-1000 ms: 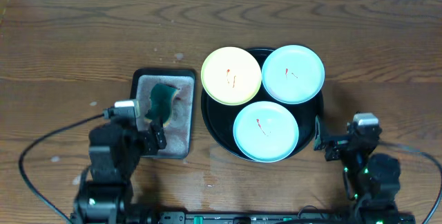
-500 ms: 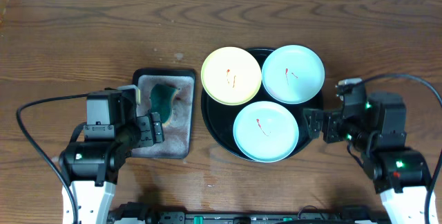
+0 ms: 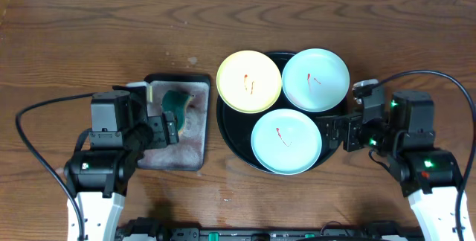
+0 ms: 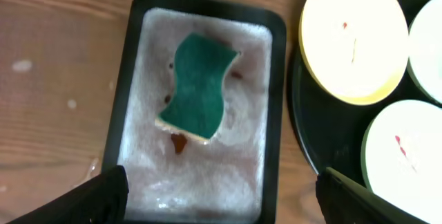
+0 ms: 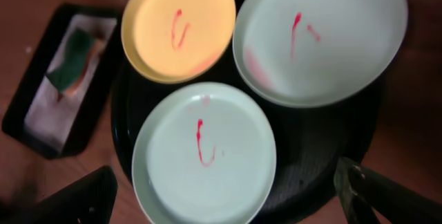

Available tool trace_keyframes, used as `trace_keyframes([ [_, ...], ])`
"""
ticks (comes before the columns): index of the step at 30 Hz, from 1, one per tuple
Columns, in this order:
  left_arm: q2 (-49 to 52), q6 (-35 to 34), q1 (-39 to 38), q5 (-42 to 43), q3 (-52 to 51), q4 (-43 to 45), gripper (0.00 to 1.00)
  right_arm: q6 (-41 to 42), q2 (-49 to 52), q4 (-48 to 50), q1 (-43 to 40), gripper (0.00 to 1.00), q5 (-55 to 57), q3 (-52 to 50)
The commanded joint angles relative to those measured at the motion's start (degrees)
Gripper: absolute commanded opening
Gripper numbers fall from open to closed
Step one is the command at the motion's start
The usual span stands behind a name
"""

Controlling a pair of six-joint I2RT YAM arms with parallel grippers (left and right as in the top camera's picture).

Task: Clean dirty plates on tray and stack at the side
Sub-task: 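Lower the left gripper onto the green sponge and grasp it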

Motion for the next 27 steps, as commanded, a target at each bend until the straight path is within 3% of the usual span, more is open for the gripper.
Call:
trace_keyframes([
  [1,3.50,1.36,0.28,0.52,3.48,0.61,0.88,-2.86,2.71,-0.83,1.07,0.96,-1.16,1.14],
  [16,25.97,9.90,0.28,0.50,9.35,0.96,0.87,-2.73,17.53,-1.64,7.52,0.87,6.23,1.14],
  [27,38.53,14.14,0.22,0.50,9.35,5.38,0.87,-2.75,19.17,-1.38,7.63,0.86,6.43,1.14],
])
